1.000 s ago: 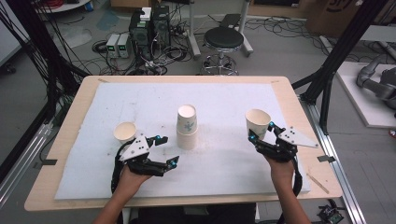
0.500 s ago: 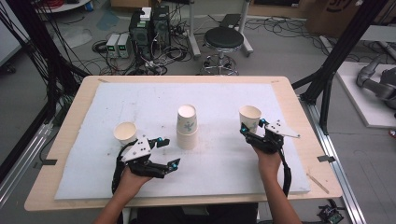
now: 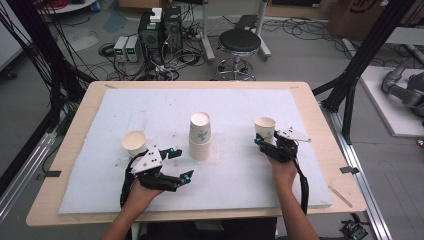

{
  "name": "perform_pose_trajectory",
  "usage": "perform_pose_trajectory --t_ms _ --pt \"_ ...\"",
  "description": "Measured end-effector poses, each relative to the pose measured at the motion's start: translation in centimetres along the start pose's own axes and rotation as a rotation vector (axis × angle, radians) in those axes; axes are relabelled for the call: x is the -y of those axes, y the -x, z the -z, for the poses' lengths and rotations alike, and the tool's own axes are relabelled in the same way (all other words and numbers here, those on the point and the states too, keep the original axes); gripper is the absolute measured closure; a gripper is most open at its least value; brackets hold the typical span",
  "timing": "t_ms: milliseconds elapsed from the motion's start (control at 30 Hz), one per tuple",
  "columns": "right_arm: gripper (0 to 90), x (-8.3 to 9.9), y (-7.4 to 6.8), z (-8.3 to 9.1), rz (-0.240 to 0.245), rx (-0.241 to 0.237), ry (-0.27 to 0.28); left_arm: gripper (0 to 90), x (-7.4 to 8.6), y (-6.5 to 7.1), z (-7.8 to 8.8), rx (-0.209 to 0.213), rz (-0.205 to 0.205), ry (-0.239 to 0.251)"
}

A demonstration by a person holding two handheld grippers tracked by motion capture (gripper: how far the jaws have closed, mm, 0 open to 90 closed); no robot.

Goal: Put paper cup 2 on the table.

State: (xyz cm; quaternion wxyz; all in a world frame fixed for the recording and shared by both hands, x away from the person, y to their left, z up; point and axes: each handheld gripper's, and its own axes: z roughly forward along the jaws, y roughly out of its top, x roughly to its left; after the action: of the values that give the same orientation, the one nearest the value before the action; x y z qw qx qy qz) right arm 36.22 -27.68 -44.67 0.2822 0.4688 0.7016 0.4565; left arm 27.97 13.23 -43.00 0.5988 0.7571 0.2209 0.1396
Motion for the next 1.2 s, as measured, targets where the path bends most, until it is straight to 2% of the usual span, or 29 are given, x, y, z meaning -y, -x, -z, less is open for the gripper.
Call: perform_pose_trajectory --t_ms 133,267,333,400,533,667,867,967,1033,1200 --pt "35.9 0.0 0.2 -0.2 -0.011 0.005 -0.046 19.9 0.0 0.0 -0.1 0.002 0.003 0.0" --pt "35.9 0.0 0.1 -0.4 0.029 0.01 -0.106 19.9 0.0 0.0 -0.1 0.004 0.003 -0.003" --pt "35.9 0.0 0.0 -0.3 0.053 0.012 -0.12 19.9 0.1 0.0 -0.1 0.009 0.006 -0.01" --pt "35.8 0.0 0.1 0.0 0.056 0.009 -0.133 19.9 0.1 0.0 -0.1 0.007 0.009 -0.013" --pt "34.6 0.0 0.1 0.4 0.115 0.013 -0.163 19.9 0.2 0.0 -0.1 0.004 0.015 -0.016" --pt "34.2 0.7 0.4 1.1 0.107 0.005 -0.163 19.9 0.3 0.0 -0.1 -0.002 0.021 -0.019" --pt "31.0 0.8 0.5 1.1 0.1 0.007 -0.183 19.9 0.4 -0.2 0.0 -0.013 0.026 -0.021" --pt "21.1 0.8 0.6 1.2 0.075 0.01 -0.181 19.9 0.4 -0.3 0.1 -0.019 0.031 -0.021" --pt "20.9 0.8 0.6 1.5 0.052 0.001 -0.178 19.7 0.4 -0.3 0.1 -0.025 0.036 -0.019" --pt "20.9 0.8 0.5 3.0 0.051 -0.039 -0.17 18.5 0.4 -0.6 0.4 -0.065 0.043 -0.008"
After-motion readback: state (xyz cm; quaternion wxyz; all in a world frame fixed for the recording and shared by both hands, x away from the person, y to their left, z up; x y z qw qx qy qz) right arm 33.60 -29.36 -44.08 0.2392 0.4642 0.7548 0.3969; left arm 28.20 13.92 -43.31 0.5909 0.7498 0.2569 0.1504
